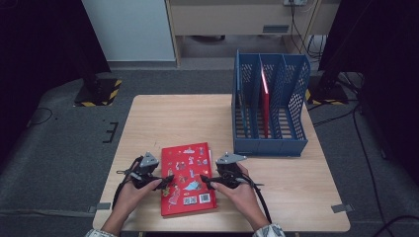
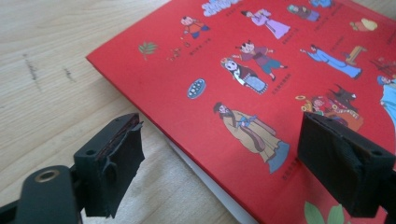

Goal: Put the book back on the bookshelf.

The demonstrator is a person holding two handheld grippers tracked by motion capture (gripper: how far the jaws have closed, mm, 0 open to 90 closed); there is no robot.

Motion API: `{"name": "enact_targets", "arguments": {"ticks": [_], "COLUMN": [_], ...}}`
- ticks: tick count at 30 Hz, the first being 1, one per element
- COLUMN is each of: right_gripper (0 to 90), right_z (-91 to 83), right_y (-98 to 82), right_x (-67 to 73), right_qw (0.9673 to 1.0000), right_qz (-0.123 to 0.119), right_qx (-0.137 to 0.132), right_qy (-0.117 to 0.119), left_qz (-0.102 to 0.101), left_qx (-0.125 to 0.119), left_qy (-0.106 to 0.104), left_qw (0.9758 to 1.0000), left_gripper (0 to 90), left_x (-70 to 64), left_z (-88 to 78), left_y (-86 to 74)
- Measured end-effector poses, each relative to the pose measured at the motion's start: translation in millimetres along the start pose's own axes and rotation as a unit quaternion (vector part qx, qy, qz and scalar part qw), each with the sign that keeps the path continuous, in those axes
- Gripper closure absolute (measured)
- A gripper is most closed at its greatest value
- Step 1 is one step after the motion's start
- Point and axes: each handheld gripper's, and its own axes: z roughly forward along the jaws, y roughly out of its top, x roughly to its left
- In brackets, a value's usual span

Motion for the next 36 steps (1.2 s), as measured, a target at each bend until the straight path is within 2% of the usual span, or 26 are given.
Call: {"name": "enact_targets", "arguments": {"ticks": [8, 13, 20, 26, 36], "right_gripper": [18.7, 18.1, 15.7, 14.3, 11.8], "right_z": [7.1, 9.3, 11.8, 12.0, 17.4], "right_y": [-9.7, -11.9, -14.7, -20.4, -20.9], "right_x": [6.7, 8.7, 11.8, 8.3, -0.8], "right_qw": [0.9998, 0.9996, 0.9993, 0.999, 0.9971], "right_qz": [0.003, 0.002, 0.006, 0.01, 0.043], "right_qx": [0.014, 0.021, 0.031, 0.037, 0.044], "right_qy": [0.014, 0.019, 0.022, 0.021, 0.045], "left_qz": [-0.017, -0.023, -0.012, -0.006, -0.003], "left_qx": [0.005, 0.007, 0.005, 0.0, 0.0], "left_qy": [-0.027, -0.031, -0.038, -0.044, -0.045], "left_qw": [0.9995, 0.9992, 0.9992, 0.999, 0.999], "left_gripper": [14.5, 13.5, 12.2, 11.2, 10.6], "left_x": [0.1, 1.0, 0.9, -0.1, -0.4], "left_z": [3.1, 3.9, 7.5, 11.8, 12.7], "left_y": [0.1, 0.1, 2.9, 5.4, 5.9]}}
